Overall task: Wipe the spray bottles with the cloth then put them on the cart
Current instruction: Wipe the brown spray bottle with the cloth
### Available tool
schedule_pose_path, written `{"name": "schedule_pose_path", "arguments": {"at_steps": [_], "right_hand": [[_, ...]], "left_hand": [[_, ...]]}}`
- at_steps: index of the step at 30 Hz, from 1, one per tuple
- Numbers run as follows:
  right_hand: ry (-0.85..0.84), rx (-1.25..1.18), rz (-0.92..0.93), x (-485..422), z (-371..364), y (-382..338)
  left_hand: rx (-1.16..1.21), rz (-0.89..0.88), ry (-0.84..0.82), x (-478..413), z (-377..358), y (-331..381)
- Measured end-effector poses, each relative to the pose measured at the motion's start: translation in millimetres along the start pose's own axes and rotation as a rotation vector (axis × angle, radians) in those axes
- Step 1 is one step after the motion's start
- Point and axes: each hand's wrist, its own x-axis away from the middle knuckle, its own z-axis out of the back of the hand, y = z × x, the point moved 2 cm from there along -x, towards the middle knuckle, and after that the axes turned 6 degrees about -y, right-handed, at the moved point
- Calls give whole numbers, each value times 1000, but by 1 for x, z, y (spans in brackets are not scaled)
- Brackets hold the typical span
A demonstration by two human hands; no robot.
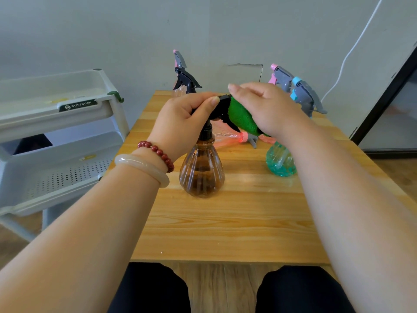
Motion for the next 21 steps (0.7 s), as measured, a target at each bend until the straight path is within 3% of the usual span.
{"name": "schedule_pose_path", "arguments": {"at_steps": [4, 9, 15, 19, 21], "right_hand": [[-54, -80, 24, 4, 0, -1], [27, -82, 45, 4, -4, -3], [43, -73, -93, -3, -2, -8], [299, -211, -195, 8, -1, 0], [553, -311, -84, 16, -6, 3]], "left_hand": [[-5, 4, -4, 0, 0, -2], [-11, -2, -1, 0, 0, -2], [-2, 3, 7, 0, 0, -1], [-11, 20, 1, 1, 1, 0], [-17, 17, -3, 1, 2, 0]]}}
